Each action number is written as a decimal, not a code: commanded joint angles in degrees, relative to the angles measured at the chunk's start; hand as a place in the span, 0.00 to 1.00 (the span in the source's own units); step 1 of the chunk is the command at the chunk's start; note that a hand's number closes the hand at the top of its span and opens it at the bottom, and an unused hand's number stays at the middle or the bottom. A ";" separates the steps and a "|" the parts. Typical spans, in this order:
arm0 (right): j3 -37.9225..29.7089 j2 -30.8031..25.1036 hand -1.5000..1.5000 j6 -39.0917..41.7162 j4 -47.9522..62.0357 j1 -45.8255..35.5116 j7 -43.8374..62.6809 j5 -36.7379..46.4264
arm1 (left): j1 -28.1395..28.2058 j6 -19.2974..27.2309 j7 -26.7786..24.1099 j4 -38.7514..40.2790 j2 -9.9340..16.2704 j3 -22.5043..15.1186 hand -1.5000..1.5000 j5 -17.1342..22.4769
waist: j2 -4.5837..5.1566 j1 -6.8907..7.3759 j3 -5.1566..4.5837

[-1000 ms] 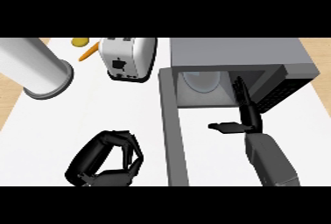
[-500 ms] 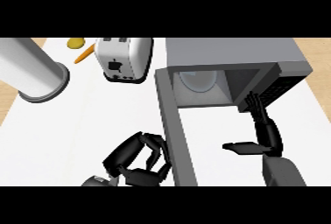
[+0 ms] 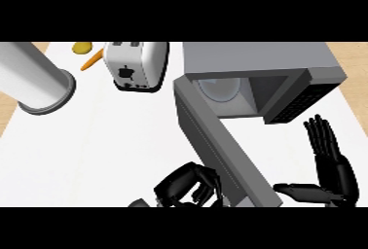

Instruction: Pick up the milk, place it into the microwave and close the microwave

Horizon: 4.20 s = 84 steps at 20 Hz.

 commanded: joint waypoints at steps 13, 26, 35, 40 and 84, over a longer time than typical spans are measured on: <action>-1.22 -5.38 0.00 10.02 -20.82 4.74 12.61 -13.53 | -19.33 35.00 -2.12 9.02 -0.23 -17.10 1.00 25.85 | 1.25 -3.87 -0.08; 1.48 -10.26 0.00 16.86 -29.18 2.87 19.48 -21.10 | -32.54 41.71 -5.86 16.84 -0.25 -12.94 1.00 38.63 | 2.53 -10.25 -0.17; 1.51 -11.48 0.00 18.03 -30.82 1.10 22.25 -26.39 | -38.56 44.17 -9.59 19.93 -0.27 -5.68 1.00 47.95 | 3.97 -12.62 -0.35; 0.38 -12.83 0.00 17.96 -31.94 0.52 23.99 -29.06 | -41.92 42.86 -11.91 23.90 -0.27 -2.62 1.00 51.54 | 4.46 -14.12 -0.25; -4.98 -20.86 0.00 17.00 -34.67 -5.53 32.29 -43.20 | -43.31 40.74 -28.01 30.51 -0.27 -5.04 1.00 64.45 | 5.64 -16.01 0.01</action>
